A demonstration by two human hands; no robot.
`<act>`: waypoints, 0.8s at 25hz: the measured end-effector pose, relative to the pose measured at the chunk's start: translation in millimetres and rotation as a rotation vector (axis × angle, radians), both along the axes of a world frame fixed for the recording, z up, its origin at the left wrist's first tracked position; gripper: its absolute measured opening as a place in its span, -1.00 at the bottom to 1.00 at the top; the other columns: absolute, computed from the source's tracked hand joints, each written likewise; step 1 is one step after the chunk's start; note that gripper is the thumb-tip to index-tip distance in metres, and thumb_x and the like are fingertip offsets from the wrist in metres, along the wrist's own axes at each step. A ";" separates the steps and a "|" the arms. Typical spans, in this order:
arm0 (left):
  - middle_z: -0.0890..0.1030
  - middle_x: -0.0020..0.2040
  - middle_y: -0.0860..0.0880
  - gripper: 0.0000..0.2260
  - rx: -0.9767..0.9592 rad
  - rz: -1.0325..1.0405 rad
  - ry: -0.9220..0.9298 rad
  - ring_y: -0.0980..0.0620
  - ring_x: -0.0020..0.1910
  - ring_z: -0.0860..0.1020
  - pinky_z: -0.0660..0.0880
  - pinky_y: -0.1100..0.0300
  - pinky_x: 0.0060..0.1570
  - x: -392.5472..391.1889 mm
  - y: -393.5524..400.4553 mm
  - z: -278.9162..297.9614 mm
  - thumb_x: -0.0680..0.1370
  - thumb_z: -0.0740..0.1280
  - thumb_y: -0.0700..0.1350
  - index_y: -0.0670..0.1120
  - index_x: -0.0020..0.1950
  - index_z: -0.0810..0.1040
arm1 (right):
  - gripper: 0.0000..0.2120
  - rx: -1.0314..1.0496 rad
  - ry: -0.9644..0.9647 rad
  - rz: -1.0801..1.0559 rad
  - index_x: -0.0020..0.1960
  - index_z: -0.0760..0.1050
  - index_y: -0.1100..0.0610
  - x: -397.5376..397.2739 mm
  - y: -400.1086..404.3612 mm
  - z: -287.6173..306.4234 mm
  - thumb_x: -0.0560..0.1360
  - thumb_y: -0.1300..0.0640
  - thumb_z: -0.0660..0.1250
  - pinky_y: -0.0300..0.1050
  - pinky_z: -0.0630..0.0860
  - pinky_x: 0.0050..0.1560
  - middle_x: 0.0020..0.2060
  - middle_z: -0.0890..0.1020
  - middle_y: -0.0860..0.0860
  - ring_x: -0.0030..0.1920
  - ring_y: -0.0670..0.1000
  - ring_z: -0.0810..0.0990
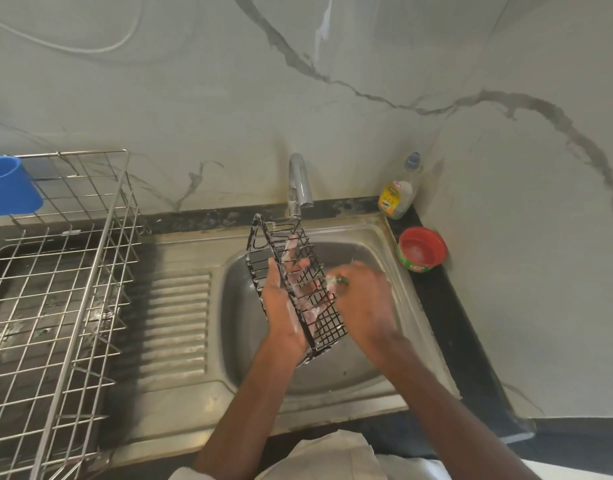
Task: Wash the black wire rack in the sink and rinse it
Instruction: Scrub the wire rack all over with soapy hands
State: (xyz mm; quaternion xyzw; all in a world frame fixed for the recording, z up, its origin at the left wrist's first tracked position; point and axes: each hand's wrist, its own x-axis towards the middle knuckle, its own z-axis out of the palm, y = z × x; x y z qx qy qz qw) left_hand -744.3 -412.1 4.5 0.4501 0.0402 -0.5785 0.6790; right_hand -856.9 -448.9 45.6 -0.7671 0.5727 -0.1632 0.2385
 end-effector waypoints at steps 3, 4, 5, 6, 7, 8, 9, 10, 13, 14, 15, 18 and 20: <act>0.71 0.10 -0.11 -0.48 -0.040 0.027 0.043 -0.06 -0.09 0.70 0.65 0.04 0.03 2.3 -1.0 -4.9 0.73 0.11 0.28 -0.03 0.23 0.73 | -0.65 -0.009 -0.120 0.165 0.19 0.71 0.02 17.4 18.0 -0.8 0.56 0.38 0.39 -0.61 0.37 -0.20 0.07 0.70 0.01 -0.10 -0.08 0.64; 0.69 0.15 -0.12 -0.47 -0.056 0.013 0.044 -0.07 -0.05 0.70 0.62 0.03 0.12 3.4 -0.7 -5.7 0.72 0.11 0.29 -0.02 0.31 0.70 | -0.66 -0.033 -0.157 0.137 0.18 0.71 0.03 17.2 14.8 0.7 0.56 0.39 0.38 -0.57 0.41 -0.19 0.06 0.70 0.01 -0.11 -0.06 0.66; 0.69 0.21 -0.10 -0.48 -0.061 -0.009 0.035 -0.09 0.02 0.68 0.58 -0.04 0.20 4.3 -0.2 -6.9 0.71 0.10 0.30 0.03 0.38 0.67 | -0.67 -0.060 -0.176 0.046 0.16 0.72 0.04 15.5 5.5 1.0 0.57 0.39 0.36 -0.50 0.46 -0.17 0.06 0.70 0.00 -0.10 -0.04 0.68; 0.69 0.24 -0.08 -0.49 -0.064 -0.030 0.022 -0.10 0.07 0.68 0.57 -0.13 0.24 3.5 0.4 -5.6 0.71 0.10 0.31 0.09 0.43 0.64 | -0.68 -0.074 -0.192 -0.047 0.14 0.72 0.05 14.8 -3.4 1.0 0.57 0.39 0.36 -0.44 0.50 -0.15 0.06 0.70 -0.02 -0.09 -0.05 0.69; 0.71 0.22 -0.06 -0.50 -0.071 -0.036 0.021 -0.09 0.07 0.68 0.60 -0.16 0.21 1.5 0.4 -5.7 0.71 0.09 0.31 0.11 0.44 0.63 | -0.69 -0.078 -0.192 -0.081 0.12 0.73 0.05 16.6 -6.5 2.4 0.57 0.39 0.36 -0.43 0.51 -0.13 0.07 0.71 -0.02 -0.09 -0.07 0.68; 0.72 0.15 -0.06 -0.50 -0.097 -0.036 0.042 -0.07 0.04 0.70 0.65 -0.07 0.10 -0.7 1.1 -4.8 0.72 0.10 0.29 0.07 0.43 0.63 | -0.70 -0.083 -0.190 -0.040 0.09 0.73 0.07 22.8 -4.2 3.4 0.55 0.40 0.37 -0.42 0.53 -0.13 0.06 0.71 -0.02 -0.12 -0.07 0.67; 0.72 0.05 -0.07 -0.51 -0.125 -0.032 0.090 -0.03 -0.01 0.71 0.66 0.04 -0.01 -3.1 1.8 -3.0 0.73 0.11 0.27 0.00 0.38 0.64 | -0.71 -0.118 -0.192 0.040 0.05 0.74 0.10 32.0 3.1 3.0 0.52 0.43 0.39 -0.34 0.59 -0.13 0.03 0.71 0.01 -0.15 -0.04 0.68; 0.69 -0.02 -0.06 -0.53 -0.143 -0.032 0.135 0.00 -0.05 0.70 0.65 0.12 -0.07 -5.2 3.6 1.2 0.73 0.12 0.24 -0.05 0.29 0.64 | -0.72 -0.179 -0.193 0.130 0.00 0.74 0.15 38.5 11.1 -0.4 0.48 0.46 0.40 -0.27 0.61 -0.14 -0.01 0.71 0.04 -0.17 0.01 0.70; 0.64 -0.06 -0.07 -0.55 -0.171 -0.019 0.172 -0.02 -0.06 0.65 0.65 0.14 -0.07 -3.6 6.0 4.4 0.72 0.16 0.23 -0.08 0.30 0.62 | -0.68 -0.203 -0.286 0.122 0.02 0.74 0.17 35.4 12.0 -7.1 0.47 0.50 0.37 -0.25 0.64 -0.14 -0.04 0.73 0.04 -0.19 -0.03 0.70; 0.65 -0.05 -0.09 -0.54 -0.189 -0.024 0.156 -0.05 -0.04 0.65 0.64 0.11 -0.05 -1.6 6.8 4.3 0.71 0.17 0.23 -0.06 0.37 0.61 | -0.66 -0.181 -0.332 0.059 0.04 0.75 0.16 32.2 8.2 -7.7 0.49 0.51 0.36 -0.28 0.64 -0.12 -0.04 0.74 0.03 -0.19 -0.08 0.69; 0.66 -0.07 -0.09 -0.55 -0.191 -0.029 0.142 -0.04 -0.07 0.66 0.65 0.11 -0.06 0.7 6.6 2.7 0.70 0.19 0.23 -0.06 0.36 0.61 | -0.67 -0.163 -0.383 0.038 0.04 0.75 0.16 30.9 9.1 -4.9 0.49 0.51 0.36 -0.36 0.61 -0.10 -0.04 0.75 0.03 -0.18 -0.14 0.68; 0.69 -0.16 -0.02 -0.62 -0.142 -0.006 0.122 0.05 -0.27 0.66 0.62 0.18 -0.22 9.0 5.8 1.8 0.72 0.19 0.20 -0.06 0.14 0.65 | -0.78 -0.213 -0.498 0.237 -0.08 0.75 0.22 33.8 40.5 2.7 0.47 0.46 0.39 -0.48 0.53 -0.04 -0.13 0.76 0.07 -0.13 -0.21 0.65; 0.68 0.00 -0.04 -0.59 -0.161 0.039 0.147 0.03 -0.21 0.63 0.57 0.12 -0.18 19.2 4.1 -4.9 0.73 0.17 0.17 -0.04 0.24 0.70 | -0.74 -0.236 -0.493 0.320 -0.12 0.75 0.18 17.5 58.0 -4.5 0.45 0.44 0.34 -0.35 0.60 -0.03 -0.15 0.76 0.01 -0.13 -0.14 0.69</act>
